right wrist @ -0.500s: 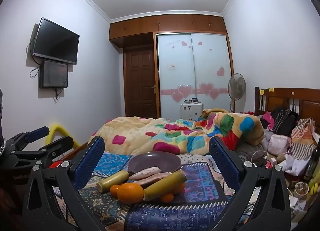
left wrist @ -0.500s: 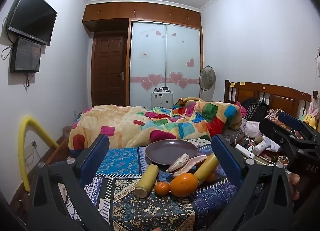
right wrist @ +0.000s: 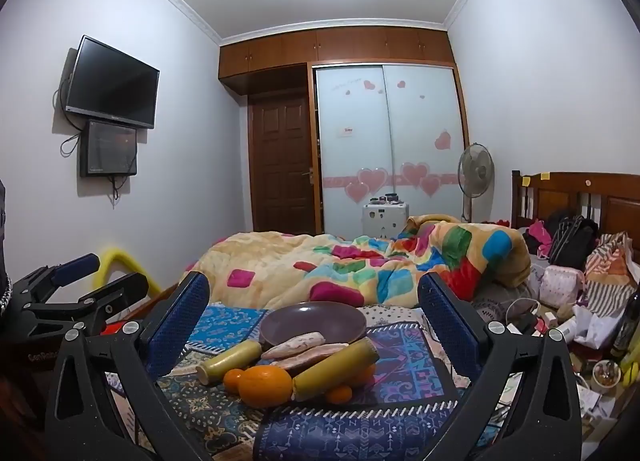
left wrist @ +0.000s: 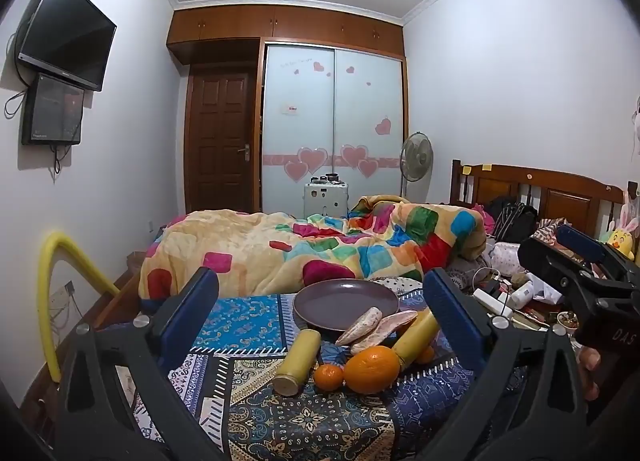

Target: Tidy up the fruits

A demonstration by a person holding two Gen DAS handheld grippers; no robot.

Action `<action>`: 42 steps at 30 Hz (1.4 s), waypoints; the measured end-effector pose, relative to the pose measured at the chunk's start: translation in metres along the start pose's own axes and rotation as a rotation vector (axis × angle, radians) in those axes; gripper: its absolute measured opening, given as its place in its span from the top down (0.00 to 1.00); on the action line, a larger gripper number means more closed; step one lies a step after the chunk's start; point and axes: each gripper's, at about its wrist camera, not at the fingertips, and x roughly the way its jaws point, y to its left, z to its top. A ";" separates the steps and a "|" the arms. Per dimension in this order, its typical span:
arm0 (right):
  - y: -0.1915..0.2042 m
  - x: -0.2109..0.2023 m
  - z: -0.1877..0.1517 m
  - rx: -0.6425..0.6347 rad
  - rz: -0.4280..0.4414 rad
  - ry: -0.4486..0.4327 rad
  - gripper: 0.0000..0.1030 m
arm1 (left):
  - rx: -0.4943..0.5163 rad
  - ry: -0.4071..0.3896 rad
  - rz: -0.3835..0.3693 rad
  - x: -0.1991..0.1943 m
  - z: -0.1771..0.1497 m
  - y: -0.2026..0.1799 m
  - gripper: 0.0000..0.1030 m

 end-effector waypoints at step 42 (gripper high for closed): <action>0.007 0.000 0.003 0.012 0.006 -0.004 0.00 | 0.005 -0.014 0.007 0.003 0.006 0.006 0.00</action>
